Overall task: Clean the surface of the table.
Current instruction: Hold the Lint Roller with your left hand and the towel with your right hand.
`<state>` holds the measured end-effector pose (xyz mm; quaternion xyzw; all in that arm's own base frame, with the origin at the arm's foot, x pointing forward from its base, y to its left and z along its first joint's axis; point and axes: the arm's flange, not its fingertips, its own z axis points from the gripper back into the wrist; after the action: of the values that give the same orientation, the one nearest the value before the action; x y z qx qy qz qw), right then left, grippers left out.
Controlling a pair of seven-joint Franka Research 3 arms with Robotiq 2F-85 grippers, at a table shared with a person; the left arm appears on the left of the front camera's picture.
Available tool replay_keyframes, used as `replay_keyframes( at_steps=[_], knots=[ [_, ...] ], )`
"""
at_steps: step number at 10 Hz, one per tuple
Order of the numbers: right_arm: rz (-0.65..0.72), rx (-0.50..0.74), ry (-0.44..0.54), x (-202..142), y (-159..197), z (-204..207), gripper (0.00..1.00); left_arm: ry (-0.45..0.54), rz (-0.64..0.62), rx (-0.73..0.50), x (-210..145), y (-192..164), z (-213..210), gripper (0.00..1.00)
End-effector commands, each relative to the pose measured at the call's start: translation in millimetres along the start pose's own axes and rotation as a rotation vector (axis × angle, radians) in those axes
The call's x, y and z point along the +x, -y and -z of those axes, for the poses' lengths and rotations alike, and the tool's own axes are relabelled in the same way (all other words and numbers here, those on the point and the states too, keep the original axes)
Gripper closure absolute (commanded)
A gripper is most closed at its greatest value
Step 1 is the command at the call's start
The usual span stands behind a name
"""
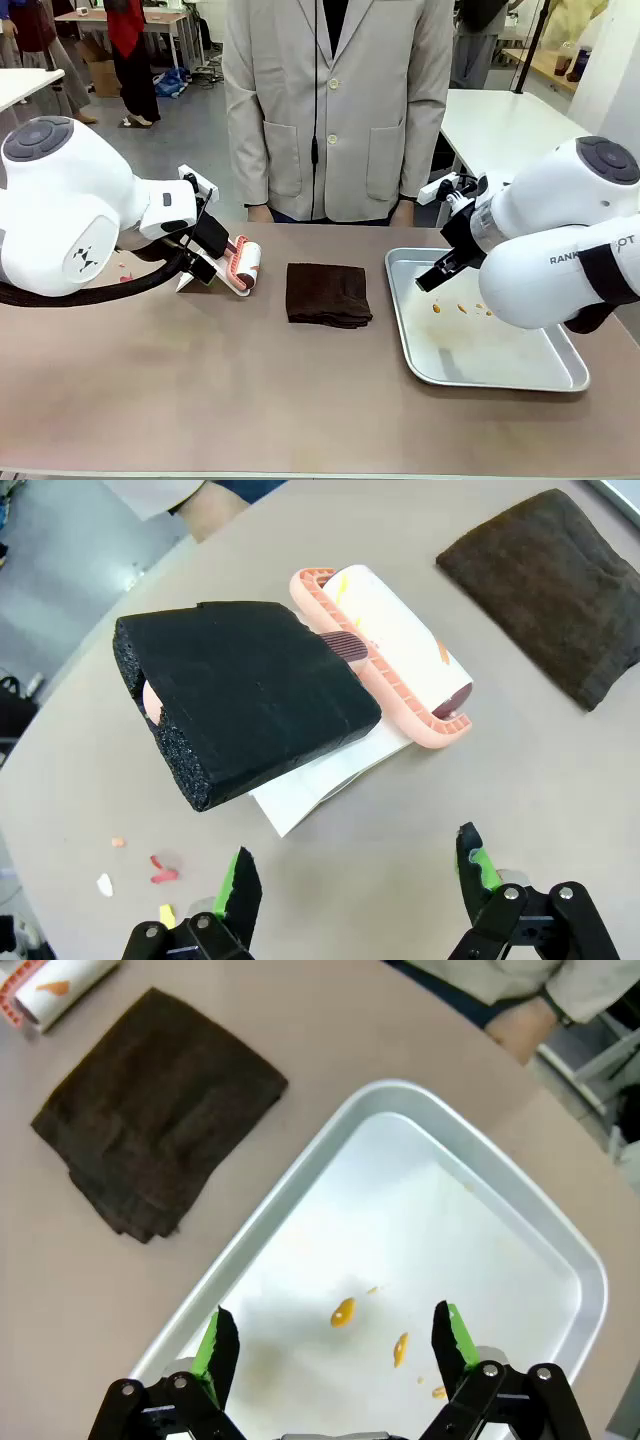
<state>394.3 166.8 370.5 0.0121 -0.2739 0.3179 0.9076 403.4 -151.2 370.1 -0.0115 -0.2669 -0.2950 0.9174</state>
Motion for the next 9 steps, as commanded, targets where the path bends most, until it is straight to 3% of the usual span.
replay_keyframes(
  at_steps=[1,9],
  knots=[
    [0.0,0.0,0.0,0.1,0.0,-0.1,0.0,0.0,0.0,0.0,0.0,0.0,-0.1,0.0],
    [0.0,0.0,0.0,0.1,0.0,-0.1,0.0,0.0,0.0,0.0,0.0,0.0,-0.1,0.0]
  ],
)
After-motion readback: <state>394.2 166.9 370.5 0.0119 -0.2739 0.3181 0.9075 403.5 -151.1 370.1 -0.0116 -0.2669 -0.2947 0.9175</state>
